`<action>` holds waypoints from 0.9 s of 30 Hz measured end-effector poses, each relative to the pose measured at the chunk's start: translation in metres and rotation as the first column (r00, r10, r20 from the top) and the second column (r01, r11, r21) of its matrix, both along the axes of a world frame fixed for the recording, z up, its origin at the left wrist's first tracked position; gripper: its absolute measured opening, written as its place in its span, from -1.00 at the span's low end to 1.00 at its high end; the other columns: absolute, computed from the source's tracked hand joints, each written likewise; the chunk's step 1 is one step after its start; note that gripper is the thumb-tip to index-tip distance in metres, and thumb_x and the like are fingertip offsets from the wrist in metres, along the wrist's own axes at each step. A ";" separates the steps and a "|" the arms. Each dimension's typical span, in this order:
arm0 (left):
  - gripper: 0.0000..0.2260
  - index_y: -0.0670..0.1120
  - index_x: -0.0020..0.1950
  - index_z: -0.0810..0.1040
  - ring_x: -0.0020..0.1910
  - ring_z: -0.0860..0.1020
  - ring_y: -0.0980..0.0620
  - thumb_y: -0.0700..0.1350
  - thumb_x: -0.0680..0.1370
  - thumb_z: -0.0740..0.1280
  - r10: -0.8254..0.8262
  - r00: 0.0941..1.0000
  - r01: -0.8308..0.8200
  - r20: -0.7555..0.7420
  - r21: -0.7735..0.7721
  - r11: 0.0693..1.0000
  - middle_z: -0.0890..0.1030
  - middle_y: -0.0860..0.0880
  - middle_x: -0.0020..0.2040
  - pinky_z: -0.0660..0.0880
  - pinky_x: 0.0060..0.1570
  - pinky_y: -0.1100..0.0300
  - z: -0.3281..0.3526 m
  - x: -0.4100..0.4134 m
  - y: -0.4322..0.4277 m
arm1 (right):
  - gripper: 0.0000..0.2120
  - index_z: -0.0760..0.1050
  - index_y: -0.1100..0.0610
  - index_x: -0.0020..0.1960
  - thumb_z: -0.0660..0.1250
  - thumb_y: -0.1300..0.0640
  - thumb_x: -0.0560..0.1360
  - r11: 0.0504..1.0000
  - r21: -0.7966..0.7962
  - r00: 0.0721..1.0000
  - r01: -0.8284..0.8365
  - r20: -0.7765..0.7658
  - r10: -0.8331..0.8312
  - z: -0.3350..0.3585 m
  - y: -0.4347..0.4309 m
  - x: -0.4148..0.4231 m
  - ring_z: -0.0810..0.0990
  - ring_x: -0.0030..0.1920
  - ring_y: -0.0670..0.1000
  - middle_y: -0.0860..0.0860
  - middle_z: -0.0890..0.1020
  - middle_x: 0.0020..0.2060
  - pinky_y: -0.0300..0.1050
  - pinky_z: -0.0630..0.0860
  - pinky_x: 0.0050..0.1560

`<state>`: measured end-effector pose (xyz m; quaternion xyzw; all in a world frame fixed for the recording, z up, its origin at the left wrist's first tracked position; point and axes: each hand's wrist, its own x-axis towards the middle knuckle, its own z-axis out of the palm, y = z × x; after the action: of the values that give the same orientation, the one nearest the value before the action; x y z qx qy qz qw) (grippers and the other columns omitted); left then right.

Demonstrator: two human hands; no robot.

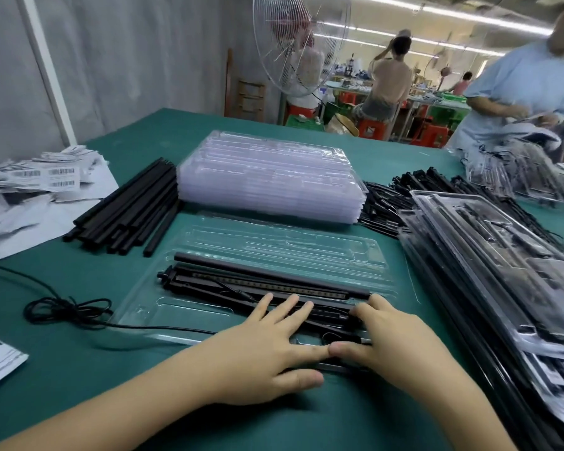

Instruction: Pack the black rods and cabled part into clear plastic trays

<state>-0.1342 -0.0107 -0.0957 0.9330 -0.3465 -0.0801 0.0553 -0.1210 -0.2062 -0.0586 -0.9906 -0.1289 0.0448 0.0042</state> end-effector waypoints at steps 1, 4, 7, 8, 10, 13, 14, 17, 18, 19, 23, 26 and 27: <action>-0.51 0.29 0.52 -0.01 0.49 -0.36 0.08 0.28 0.58 -0.10 -0.002 1.000 0.000 -0.025 -0.073 0.997 -0.24 -0.01 0.55 -0.46 0.39 0.16 0.001 0.000 0.003 | -0.38 0.36 -0.01 0.19 0.20 -0.44 0.35 1.000 0.003 1.000 0.011 0.001 -0.011 0.000 0.000 -0.001 0.51 0.10 0.04 -0.09 0.38 0.06 -0.12 0.39 -0.13; -0.64 0.17 0.43 0.33 0.48 -0.06 0.35 0.10 0.63 0.12 0.061 0.989 -0.122 -0.138 -0.487 0.865 0.14 0.13 0.53 -0.16 0.41 0.45 0.007 -0.001 0.023 | -0.36 0.35 -0.04 0.20 0.26 -0.44 0.31 0.999 0.008 0.999 0.041 0.011 -0.041 0.000 0.000 -0.004 0.51 0.11 0.01 -0.12 0.38 0.11 -0.12 0.42 -0.12; -0.84 0.25 0.05 0.55 0.30 0.35 0.40 0.04 0.58 0.21 0.256 0.962 -0.246 -0.091 -0.691 0.680 0.51 0.23 0.27 0.23 0.26 0.51 0.017 0.001 0.059 | -0.36 0.32 -0.02 0.23 0.24 -0.43 0.34 0.999 -0.025 0.999 0.021 0.046 -0.020 -0.001 0.002 -0.007 0.49 0.11 -0.02 -0.12 0.35 0.10 -0.11 0.33 -0.23; -0.85 0.23 0.00 0.56 0.24 0.43 0.36 -0.01 0.59 0.24 0.360 0.932 -0.277 -0.035 -0.709 0.648 0.55 0.22 0.20 0.28 0.22 0.49 0.021 0.007 0.073 | -0.37 0.33 -0.01 0.23 0.23 -0.42 0.35 0.999 -0.031 0.999 0.014 0.052 -0.012 -0.002 0.003 -0.007 0.48 0.11 -0.02 -0.11 0.35 0.09 -0.11 0.32 -0.25; -0.83 0.09 0.06 0.59 0.26 0.47 0.20 -0.15 0.60 0.26 0.542 0.836 -0.330 0.081 -0.715 0.616 0.54 0.16 0.21 0.26 0.26 0.43 0.027 0.022 0.102 | -0.37 0.33 -0.01 0.24 0.21 -0.42 0.36 1.000 -0.029 0.998 0.011 0.055 -0.009 -0.002 0.003 -0.009 0.47 0.12 -0.04 -0.10 0.34 0.08 -0.12 0.32 -0.24; -0.64 0.00 0.42 0.39 0.46 0.19 0.18 -0.02 0.62 0.16 0.578 0.815 -0.430 0.044 -0.624 0.653 0.29 0.15 0.43 0.03 0.39 0.32 0.024 0.037 0.125 | -0.37 0.31 -0.01 0.30 0.17 -0.40 0.41 0.999 -0.029 0.997 -0.021 0.073 0.023 -0.006 0.002 -0.013 0.42 0.16 -0.05 -0.10 0.33 0.10 -0.16 0.35 -0.15; -0.52 0.03 0.50 0.24 0.49 0.07 0.20 0.11 0.59 0.07 0.567 0.823 -0.493 -0.046 -0.555 0.670 0.18 0.12 0.50 -0.05 0.41 0.30 0.019 0.039 0.126 | -0.37 0.29 -0.01 0.33 0.16 -0.38 0.42 0.999 -0.024 0.996 -0.037 0.079 0.039 -0.008 0.001 -0.014 0.39 0.18 -0.05 -0.09 0.32 0.12 -0.17 0.35 -0.10; -0.29 0.16 0.54 -0.13 0.53 -0.19 0.08 0.35 0.41 -0.17 0.636 0.766 -0.635 -0.093 -0.263 0.726 -0.12 0.07 0.57 -0.18 0.50 0.07 0.004 0.041 0.119 | -0.31 0.14 -0.03 0.45 0.11 -0.37 0.45 0.998 0.014 0.993 -0.056 0.100 0.054 -0.012 -0.002 -0.015 0.30 0.26 -0.06 -0.10 0.28 0.22 -0.21 0.32 -0.02; -0.28 0.19 0.52 -0.20 0.53 -0.23 0.06 0.37 0.39 -0.21 0.642 0.765 -0.637 -0.061 -0.223 0.738 -0.17 0.08 0.56 -0.20 0.50 0.02 0.003 0.040 0.116 | -0.28 0.07 -0.04 0.49 0.10 -0.37 0.46 0.998 0.020 0.994 -0.058 0.097 0.056 -0.013 -0.003 -0.015 0.28 0.28 -0.06 -0.11 0.28 0.23 -0.22 0.34 0.04; -0.30 0.22 0.50 -0.25 0.52 -0.26 0.08 0.38 0.39 -0.23 0.614 0.788 -0.606 -0.039 -0.223 0.764 -0.20 0.11 0.55 -0.22 0.49 0.02 0.002 0.038 0.110 | -0.26 -0.01 -0.07 0.51 0.10 -0.36 0.46 0.998 0.030 0.994 -0.064 0.091 0.061 -0.013 -0.003 -0.015 0.28 0.27 -0.06 -0.11 0.28 0.21 -0.22 0.34 0.06; -0.33 0.30 0.45 -0.31 0.45 -0.34 0.28 0.46 0.36 -0.34 0.431 0.901 -0.431 -0.054 -0.233 0.872 -0.25 0.30 0.49 -0.34 0.43 0.09 0.003 0.023 0.069 | -0.41 -0.13 -0.36 0.44 0.08 -0.32 0.51 0.994 0.050 0.994 -0.093 0.068 0.089 -0.008 0.000 -0.013 0.28 0.22 -0.06 -0.09 0.22 0.04 -0.20 0.34 -0.01; -0.41 0.21 0.51 -0.25 0.46 -0.33 0.23 0.35 0.51 -0.29 0.479 0.876 -0.482 -0.061 -0.158 0.862 -0.22 0.24 0.52 -0.39 0.41 0.01 0.005 0.024 0.039 | -0.54 -0.02 -0.47 0.39 0.08 -0.22 0.57 0.986 -0.025 0.969 -0.166 0.181 0.168 -0.011 0.004 -0.017 0.33 0.24 0.03 0.00 0.29 0.18 -0.14 0.44 -0.02; -0.44 0.20 0.52 -0.25 0.48 -0.33 0.17 0.32 0.54 -0.26 0.501 0.863 -0.504 -0.064 -0.147 0.851 -0.23 0.23 0.52 -0.40 0.40 -0.04 0.006 0.024 0.031 | -0.53 0.10 -0.47 0.37 0.19 -0.18 0.54 0.979 -0.057 0.943 -0.196 0.262 0.205 -0.011 0.005 -0.018 0.43 0.16 0.08 0.06 0.38 0.17 -0.12 0.49 -0.11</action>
<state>-0.1098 0.0199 -0.0900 0.9827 -0.0954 -0.0458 0.1522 -0.1393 -0.2013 -0.0692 -0.9693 -0.2277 -0.0867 -0.0329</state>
